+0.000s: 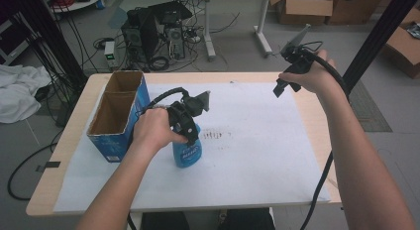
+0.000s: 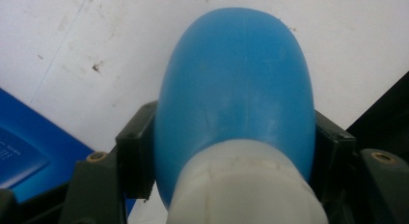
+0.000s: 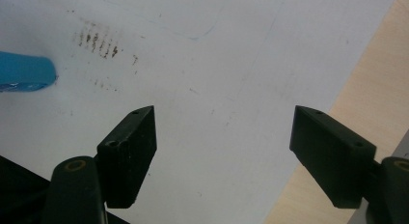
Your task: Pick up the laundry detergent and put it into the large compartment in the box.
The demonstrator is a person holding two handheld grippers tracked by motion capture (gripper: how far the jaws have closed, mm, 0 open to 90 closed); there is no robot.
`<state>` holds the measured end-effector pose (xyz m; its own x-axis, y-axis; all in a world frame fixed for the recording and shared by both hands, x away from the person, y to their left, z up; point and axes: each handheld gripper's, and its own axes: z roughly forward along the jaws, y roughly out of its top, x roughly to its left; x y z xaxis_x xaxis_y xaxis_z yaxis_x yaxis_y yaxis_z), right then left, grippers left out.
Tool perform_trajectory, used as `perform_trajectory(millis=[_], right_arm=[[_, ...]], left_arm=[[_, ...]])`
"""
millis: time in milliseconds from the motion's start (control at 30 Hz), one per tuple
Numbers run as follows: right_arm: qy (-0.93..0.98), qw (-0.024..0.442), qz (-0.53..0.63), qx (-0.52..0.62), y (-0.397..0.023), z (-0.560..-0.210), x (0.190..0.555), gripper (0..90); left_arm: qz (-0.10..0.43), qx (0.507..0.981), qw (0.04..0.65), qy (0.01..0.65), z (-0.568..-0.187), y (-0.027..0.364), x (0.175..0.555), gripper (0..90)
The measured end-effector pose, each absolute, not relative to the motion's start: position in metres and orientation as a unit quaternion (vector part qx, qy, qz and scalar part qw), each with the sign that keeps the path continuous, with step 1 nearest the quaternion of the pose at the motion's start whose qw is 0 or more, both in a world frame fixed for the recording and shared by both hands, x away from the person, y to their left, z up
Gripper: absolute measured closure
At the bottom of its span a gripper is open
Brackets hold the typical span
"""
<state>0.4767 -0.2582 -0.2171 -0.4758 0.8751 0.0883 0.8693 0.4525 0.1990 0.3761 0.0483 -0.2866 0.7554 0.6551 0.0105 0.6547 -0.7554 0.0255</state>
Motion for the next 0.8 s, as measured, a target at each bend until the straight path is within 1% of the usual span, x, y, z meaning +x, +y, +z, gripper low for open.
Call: perform_trajectory(millis=[100,667,800], right_arm=[[0.852,0.014,0.108,0.512,-0.258,-0.217,0.477,25.1],[0.853,0.012,0.109,0.511,-0.257,-0.219,0.476,25.1],[0.853,0.013,0.110,0.509,-0.257,-0.217,0.476,25.2]], left_arm=[[0.007,0.937,0.010,0.348,-0.287,0.048,0.376,36.9],[0.012,0.938,0.001,0.346,-0.285,0.046,0.376,38.0],[0.010,0.934,0.001,0.356,-0.273,0.048,0.377,38.1]])
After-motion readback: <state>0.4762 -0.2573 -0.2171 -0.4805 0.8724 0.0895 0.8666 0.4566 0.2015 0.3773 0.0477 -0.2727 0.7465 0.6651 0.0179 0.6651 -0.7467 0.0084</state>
